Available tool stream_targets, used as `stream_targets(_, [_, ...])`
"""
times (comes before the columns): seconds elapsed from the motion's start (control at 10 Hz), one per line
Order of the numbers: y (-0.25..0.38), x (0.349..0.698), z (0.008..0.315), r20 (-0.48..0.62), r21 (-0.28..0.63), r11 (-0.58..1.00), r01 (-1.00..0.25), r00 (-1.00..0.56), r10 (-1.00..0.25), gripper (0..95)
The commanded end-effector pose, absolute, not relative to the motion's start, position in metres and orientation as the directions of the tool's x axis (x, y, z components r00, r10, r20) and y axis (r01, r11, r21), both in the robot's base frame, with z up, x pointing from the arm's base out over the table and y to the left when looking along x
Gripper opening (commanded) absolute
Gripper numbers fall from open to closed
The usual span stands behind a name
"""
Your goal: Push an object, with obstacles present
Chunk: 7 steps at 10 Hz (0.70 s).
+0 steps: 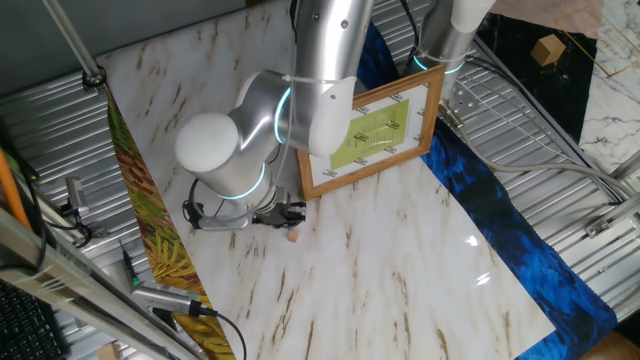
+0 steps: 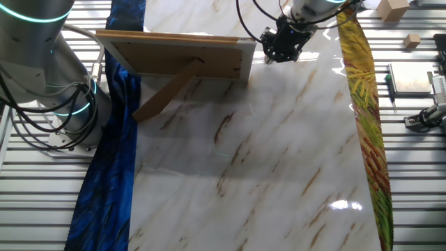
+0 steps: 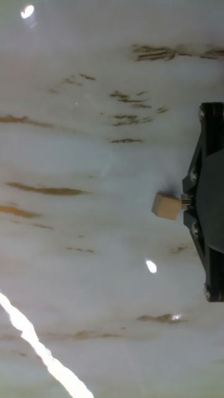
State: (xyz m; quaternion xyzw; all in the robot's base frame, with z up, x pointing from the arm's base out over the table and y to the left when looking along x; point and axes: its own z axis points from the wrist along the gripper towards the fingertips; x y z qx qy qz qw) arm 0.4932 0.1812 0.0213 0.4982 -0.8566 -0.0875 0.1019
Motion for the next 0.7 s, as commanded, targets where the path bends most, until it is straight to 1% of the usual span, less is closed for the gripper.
stream_targets(0.1, [0.185,0.495,0.020,0.082,0.255,0.490,-0.833,-0.487,-0.870,0.0])
stream_targets(0.7, [0.209,0.500,0.017,0.059,0.265,0.506,-0.821,-0.510,-0.858,0.0])
